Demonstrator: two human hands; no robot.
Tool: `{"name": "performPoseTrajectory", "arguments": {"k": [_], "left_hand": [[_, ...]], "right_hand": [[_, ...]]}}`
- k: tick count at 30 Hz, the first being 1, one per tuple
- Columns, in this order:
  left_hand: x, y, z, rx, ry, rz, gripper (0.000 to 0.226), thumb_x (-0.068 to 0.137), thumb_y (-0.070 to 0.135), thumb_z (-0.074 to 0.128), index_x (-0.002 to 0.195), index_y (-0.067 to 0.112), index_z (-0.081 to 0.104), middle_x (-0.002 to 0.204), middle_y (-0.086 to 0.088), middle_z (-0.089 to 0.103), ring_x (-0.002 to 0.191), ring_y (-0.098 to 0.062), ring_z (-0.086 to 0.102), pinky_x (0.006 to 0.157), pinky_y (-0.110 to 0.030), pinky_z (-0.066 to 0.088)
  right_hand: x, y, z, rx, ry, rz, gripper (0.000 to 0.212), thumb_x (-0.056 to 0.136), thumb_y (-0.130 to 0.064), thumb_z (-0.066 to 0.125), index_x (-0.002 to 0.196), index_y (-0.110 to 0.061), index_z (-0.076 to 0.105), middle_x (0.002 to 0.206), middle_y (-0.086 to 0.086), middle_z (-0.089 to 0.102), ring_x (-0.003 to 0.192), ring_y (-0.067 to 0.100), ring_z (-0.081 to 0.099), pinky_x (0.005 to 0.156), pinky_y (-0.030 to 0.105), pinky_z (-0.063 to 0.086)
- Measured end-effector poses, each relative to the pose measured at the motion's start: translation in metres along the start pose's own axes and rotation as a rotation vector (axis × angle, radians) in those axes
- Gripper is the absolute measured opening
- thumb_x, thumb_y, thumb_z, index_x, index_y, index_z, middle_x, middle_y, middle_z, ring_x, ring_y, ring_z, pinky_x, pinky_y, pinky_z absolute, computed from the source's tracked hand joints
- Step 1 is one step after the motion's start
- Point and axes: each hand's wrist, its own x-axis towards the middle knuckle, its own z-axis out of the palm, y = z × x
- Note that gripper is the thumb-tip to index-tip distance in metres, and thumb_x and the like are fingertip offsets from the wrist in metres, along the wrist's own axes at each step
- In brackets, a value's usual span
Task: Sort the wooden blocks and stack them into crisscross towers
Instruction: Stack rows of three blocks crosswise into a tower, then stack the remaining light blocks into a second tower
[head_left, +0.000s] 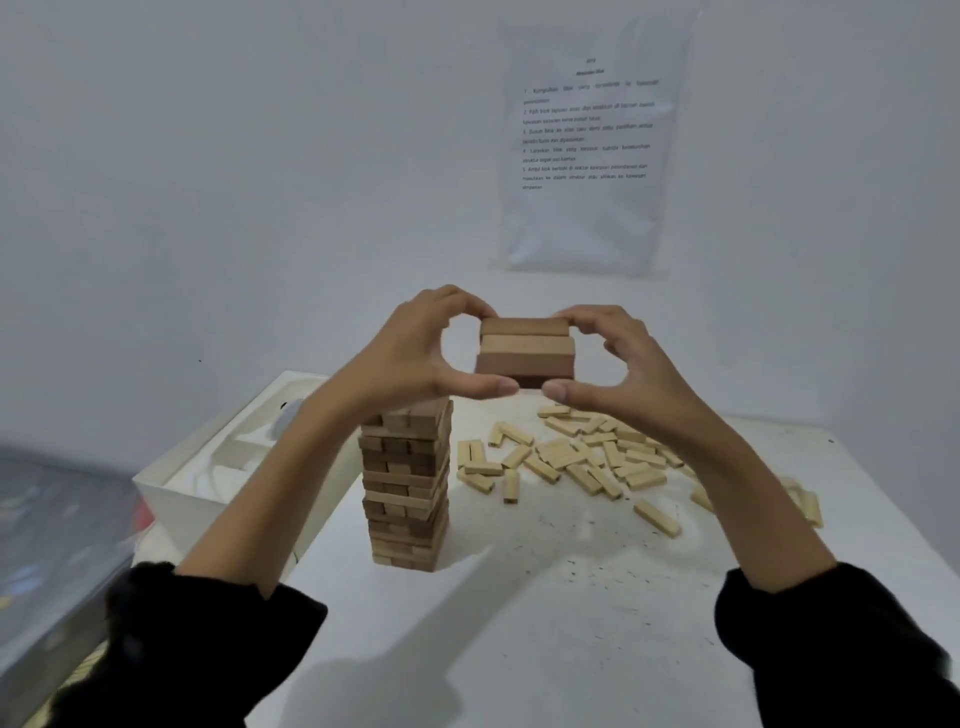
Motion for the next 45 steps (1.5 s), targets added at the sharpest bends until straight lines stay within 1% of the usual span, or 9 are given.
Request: {"name": "performPoseTrajectory", "arguments": {"k": [8,11,17,22,29,33,37,41,45], "left_hand": [[-0.023,-0.055,-0.042,-0.081,-0.047,-0.126,0.063,0.054,0.063,0.069,0.106,0.030,0.060,0.113,0.015,0.059,0.112,0.002,0.052,0.096,-0.018,0.039],[-0.030,-0.073,-0.042,-0.079,-0.091,-0.159,0.062,0.052,0.063,0.070,0.106,0.033,0.059,0.113,0.017,0.059,0.112,0.000,0.052,0.098,-0.021,0.040],[-0.033,-0.093,-0.034,-0.113,-0.142,-0.173,0.062,0.053,0.060,0.071,0.107,0.031,0.060,0.114,0.016,0.059,0.113,0.001,0.051,0.104,-0.026,0.038],[-0.033,-0.103,-0.029,-0.101,-0.142,-0.169,0.069,0.052,0.063,0.070,0.110,0.027,0.060,0.115,0.017,0.058,0.115,-0.001,0.050,0.103,-0.030,0.039],[-0.037,-0.104,-0.027,-0.131,-0.139,-0.188,0.066,0.052,0.064,0.068,0.109,0.034,0.056,0.113,0.020,0.057,0.109,0.008,0.050,0.096,-0.025,0.040],[-0.038,-0.102,-0.026,-0.105,-0.139,-0.168,0.075,0.053,0.066,0.067,0.119,0.032,0.052,0.119,0.017,0.054,0.111,0.006,0.049,0.095,-0.023,0.040],[-0.038,-0.095,-0.029,-0.079,-0.102,-0.111,0.093,0.049,0.078,0.066,0.128,0.035,0.044,0.127,0.014,0.047,0.115,0.004,0.046,0.092,-0.016,0.039],[-0.031,-0.072,-0.035,0.001,0.078,-0.015,0.065,0.065,0.066,0.060,0.122,0.036,0.049,0.120,0.019,0.048,0.110,0.009,0.046,0.093,-0.016,0.040],[-0.020,-0.024,-0.029,0.107,0.239,0.214,0.038,0.082,0.048,0.058,0.115,0.030,0.058,0.114,0.016,0.053,0.109,-0.003,0.047,0.091,-0.011,0.035]], "right_hand": [[0.030,-0.020,0.068,0.160,-0.064,0.065,0.053,0.067,-0.048,0.074,0.110,-0.042,0.043,0.111,-0.025,0.040,0.117,0.006,0.038,0.079,0.006,0.027],[0.031,-0.018,0.086,0.154,-0.074,0.087,0.048,0.074,-0.037,0.076,0.111,-0.038,0.045,0.110,-0.024,0.040,0.119,0.008,0.036,0.081,0.010,0.028],[0.027,-0.012,0.100,0.143,-0.073,0.148,0.052,0.074,-0.034,0.076,0.118,-0.031,0.048,0.115,-0.016,0.040,0.119,0.008,0.035,0.091,0.022,0.028],[0.027,-0.009,0.102,0.129,-0.095,0.182,0.053,0.074,-0.037,0.075,0.119,-0.032,0.048,0.117,-0.015,0.041,0.119,0.008,0.035,0.091,0.023,0.031],[0.028,-0.005,0.105,0.138,-0.123,0.184,0.053,0.077,-0.038,0.072,0.122,-0.034,0.046,0.124,-0.011,0.044,0.120,0.010,0.037,0.078,0.007,0.026],[0.028,-0.001,0.106,0.154,-0.142,0.191,0.068,0.076,-0.041,0.072,0.135,-0.032,0.039,0.124,-0.012,0.041,0.123,0.010,0.036,0.087,0.016,0.029],[0.025,-0.002,0.101,0.163,-0.119,0.184,0.080,0.065,-0.059,0.067,0.136,-0.039,0.036,0.121,-0.018,0.040,0.120,0.005,0.035,0.092,0.022,0.028],[0.021,-0.003,0.086,0.158,-0.027,0.143,0.072,0.070,-0.063,0.062,0.134,-0.040,0.038,0.126,-0.012,0.042,0.122,0.008,0.036,0.093,0.024,0.030],[0.013,-0.004,0.058,0.161,0.112,0.074,0.057,0.071,-0.058,0.060,0.125,-0.044,0.045,0.127,-0.012,0.046,0.121,0.007,0.040,0.096,0.024,0.033]]}}
